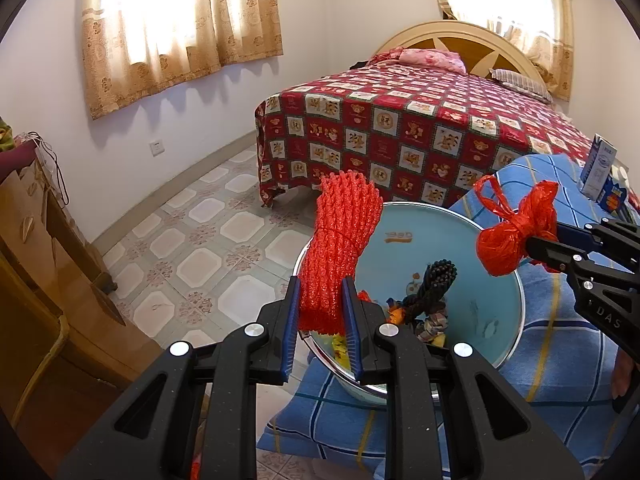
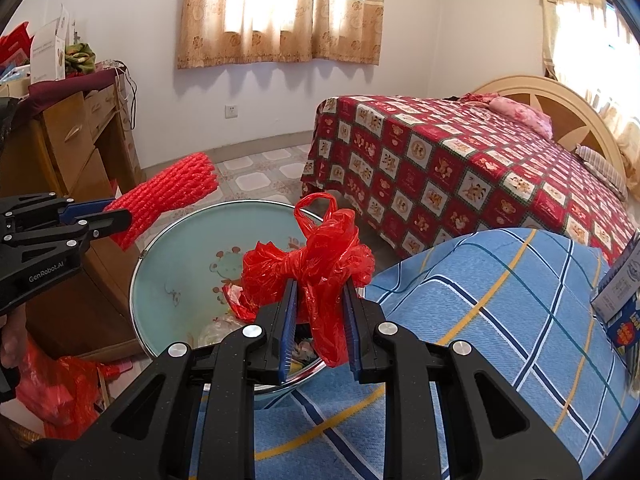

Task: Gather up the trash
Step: 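Carry the orange mesh net and red plastic bag over the bin with both grippers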

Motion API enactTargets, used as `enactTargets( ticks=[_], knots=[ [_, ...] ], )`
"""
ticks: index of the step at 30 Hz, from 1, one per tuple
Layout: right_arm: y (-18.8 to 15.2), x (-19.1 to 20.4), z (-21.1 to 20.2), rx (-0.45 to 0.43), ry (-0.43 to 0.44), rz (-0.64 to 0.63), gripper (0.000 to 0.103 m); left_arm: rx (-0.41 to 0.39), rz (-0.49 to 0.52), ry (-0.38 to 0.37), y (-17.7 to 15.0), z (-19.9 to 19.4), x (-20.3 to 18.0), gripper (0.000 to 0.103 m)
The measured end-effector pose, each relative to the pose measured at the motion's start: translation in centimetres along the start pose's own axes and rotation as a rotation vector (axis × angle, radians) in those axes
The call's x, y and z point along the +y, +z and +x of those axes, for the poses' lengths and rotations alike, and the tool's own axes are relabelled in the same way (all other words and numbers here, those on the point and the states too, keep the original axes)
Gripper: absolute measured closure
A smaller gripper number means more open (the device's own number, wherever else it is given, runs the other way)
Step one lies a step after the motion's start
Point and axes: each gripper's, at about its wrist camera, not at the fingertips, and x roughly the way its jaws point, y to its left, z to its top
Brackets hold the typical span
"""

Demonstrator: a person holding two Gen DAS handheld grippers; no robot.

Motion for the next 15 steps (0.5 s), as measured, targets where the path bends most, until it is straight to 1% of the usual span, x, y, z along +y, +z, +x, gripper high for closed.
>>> enactTargets(
  ticks=[15],
  knots=[
    [0.31, -0.03, 0.56, 0.002, 0.005, -0.004, 0.081, 0.005, 0.008, 0.009, -0.13, 0.24, -0.35, 0.082]
  ],
)
